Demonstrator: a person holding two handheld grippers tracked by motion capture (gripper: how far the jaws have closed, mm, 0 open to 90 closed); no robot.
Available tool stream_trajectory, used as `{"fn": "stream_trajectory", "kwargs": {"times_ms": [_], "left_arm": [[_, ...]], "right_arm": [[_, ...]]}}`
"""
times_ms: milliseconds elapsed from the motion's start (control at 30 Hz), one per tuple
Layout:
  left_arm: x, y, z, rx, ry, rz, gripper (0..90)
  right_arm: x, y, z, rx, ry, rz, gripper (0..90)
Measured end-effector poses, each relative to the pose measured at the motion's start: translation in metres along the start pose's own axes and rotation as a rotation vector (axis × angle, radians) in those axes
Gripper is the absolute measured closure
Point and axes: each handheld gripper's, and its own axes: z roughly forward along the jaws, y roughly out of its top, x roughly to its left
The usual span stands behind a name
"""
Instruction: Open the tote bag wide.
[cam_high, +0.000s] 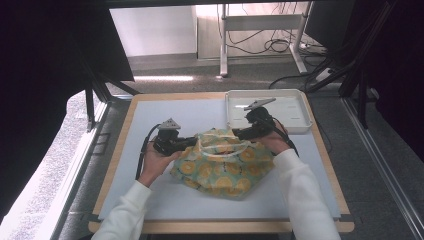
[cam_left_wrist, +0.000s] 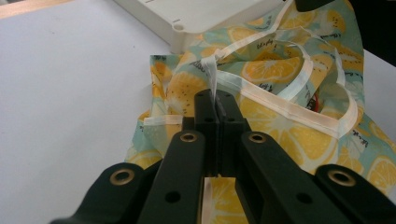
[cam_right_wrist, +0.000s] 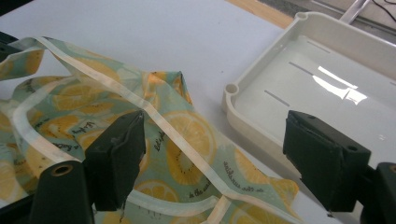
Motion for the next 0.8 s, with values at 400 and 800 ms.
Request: {"fn": "stream_trajectory", "kwargs": {"times_ms": [400,800], "left_arm": [[0.001,-0.001,0.001,0.001,0.005,-0.001,89.9],[0.002,-0.002,0.003,0.009,0.003,-0.002,89.8]], "right_arm": [[-0.005,-0.01,0.02,0.045,0.005,0.012,21.1],[-0.002,-0.015,0.03,0.085,0.023,-0.024,24.8]]}}
